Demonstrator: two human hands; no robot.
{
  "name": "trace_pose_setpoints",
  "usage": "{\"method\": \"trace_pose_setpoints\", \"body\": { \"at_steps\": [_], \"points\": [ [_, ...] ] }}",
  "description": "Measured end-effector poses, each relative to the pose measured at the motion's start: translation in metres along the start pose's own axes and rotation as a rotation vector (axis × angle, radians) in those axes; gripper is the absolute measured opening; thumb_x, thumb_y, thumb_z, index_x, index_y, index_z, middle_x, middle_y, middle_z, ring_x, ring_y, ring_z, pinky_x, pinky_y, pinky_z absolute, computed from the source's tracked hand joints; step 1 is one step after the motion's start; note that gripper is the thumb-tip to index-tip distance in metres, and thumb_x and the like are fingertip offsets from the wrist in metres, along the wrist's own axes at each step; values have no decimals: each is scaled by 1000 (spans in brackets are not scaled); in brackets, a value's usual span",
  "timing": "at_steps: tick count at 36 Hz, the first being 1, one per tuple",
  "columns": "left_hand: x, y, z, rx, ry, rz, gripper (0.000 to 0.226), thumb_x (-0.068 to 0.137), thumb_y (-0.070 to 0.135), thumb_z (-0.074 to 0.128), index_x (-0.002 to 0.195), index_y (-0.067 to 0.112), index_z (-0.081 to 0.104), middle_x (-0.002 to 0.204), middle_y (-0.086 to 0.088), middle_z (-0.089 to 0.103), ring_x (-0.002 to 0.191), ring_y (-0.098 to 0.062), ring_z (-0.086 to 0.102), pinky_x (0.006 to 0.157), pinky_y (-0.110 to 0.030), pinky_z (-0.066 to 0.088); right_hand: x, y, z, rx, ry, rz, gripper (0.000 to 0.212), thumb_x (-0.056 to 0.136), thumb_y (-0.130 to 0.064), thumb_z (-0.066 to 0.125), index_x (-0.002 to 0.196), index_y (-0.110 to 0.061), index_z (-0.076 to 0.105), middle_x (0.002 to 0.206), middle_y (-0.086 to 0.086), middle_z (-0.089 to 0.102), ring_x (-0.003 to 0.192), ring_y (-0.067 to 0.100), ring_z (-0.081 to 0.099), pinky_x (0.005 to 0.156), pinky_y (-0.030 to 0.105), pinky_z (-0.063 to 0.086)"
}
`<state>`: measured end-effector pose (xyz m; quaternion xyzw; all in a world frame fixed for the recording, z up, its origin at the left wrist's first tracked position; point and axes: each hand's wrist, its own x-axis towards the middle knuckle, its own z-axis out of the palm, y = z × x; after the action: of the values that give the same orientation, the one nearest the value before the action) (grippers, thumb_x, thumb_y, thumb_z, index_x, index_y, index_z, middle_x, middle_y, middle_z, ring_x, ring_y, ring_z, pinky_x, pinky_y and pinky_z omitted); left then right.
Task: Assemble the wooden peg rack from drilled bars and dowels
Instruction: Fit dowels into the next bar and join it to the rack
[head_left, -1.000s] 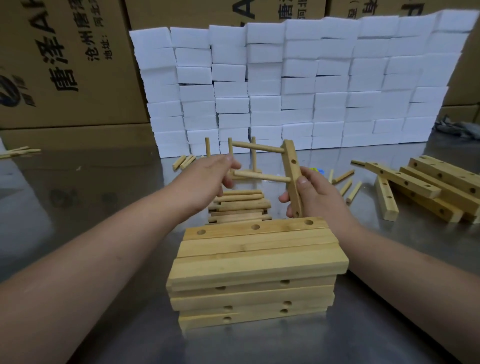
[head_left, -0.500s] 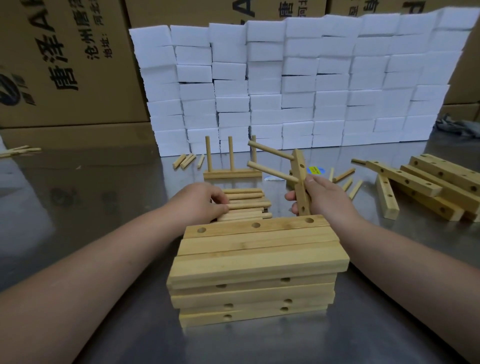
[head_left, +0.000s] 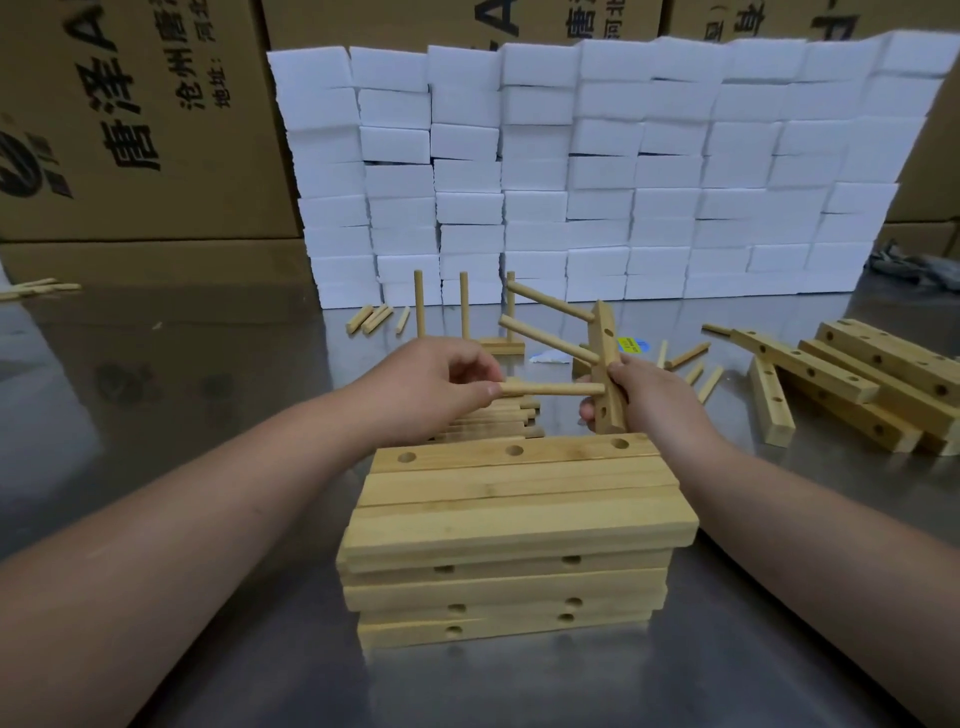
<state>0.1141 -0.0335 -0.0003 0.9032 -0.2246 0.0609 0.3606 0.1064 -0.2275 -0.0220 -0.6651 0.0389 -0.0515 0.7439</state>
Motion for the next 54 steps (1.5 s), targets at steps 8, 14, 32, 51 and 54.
{"method": "trace_pose_setpoints", "body": {
  "at_steps": [8, 14, 32, 51, 54],
  "points": [
    [-1, 0, -4, -5, -24, 2, 12, 85, 27, 64, 79, 37, 64, 88, 1, 66, 84, -16, 61, 69, -20, 48, 3, 7, -1, -94, 47, -75, 31, 102, -19, 33, 86, -8, 58, 82, 6, 60, 42, 4, 56, 40, 13, 42],
    [-1, 3, -8, -40, -51, 11, 19, 82, 24, 67, 72, 41, 66, 66, 20, 62, 61, 8, 52, 56, -6, 41, 0, 5, 0, -120, 97, -109, 30, 102, -19, 32, 82, -14, 55, 90, 7, 61, 60, 15, 56, 57, 24, 45],
    [-5, 14, -15, -17, -133, 42, 28, 80, 22, 70, 72, 48, 66, 68, 30, 64, 67, 14, 56, 55, -1, 37, -4, 3, 0, -125, 145, -120, 27, 101, -18, 33, 90, -11, 57, 78, 2, 60, 63, 15, 53, 57, 24, 48],
    [-6, 29, -3, -469, 16, -24, 12, 87, 10, 61, 79, 17, 67, 50, 10, 52, 47, -4, 47, 52, -13, 45, -5, 10, 6, -68, 42, -153, 29, 100, -20, 35, 87, -9, 59, 58, -1, 64, 45, 9, 58, 41, 19, 46],
    [-4, 32, -4, -672, 101, -60, 12, 89, 11, 58, 80, 13, 66, 60, 6, 56, 51, -7, 51, 56, -17, 48, -4, 9, 7, 27, 42, -119, 30, 101, -19, 34, 83, -11, 57, 52, -1, 64, 51, 20, 58, 54, 30, 46]
  ]
}}
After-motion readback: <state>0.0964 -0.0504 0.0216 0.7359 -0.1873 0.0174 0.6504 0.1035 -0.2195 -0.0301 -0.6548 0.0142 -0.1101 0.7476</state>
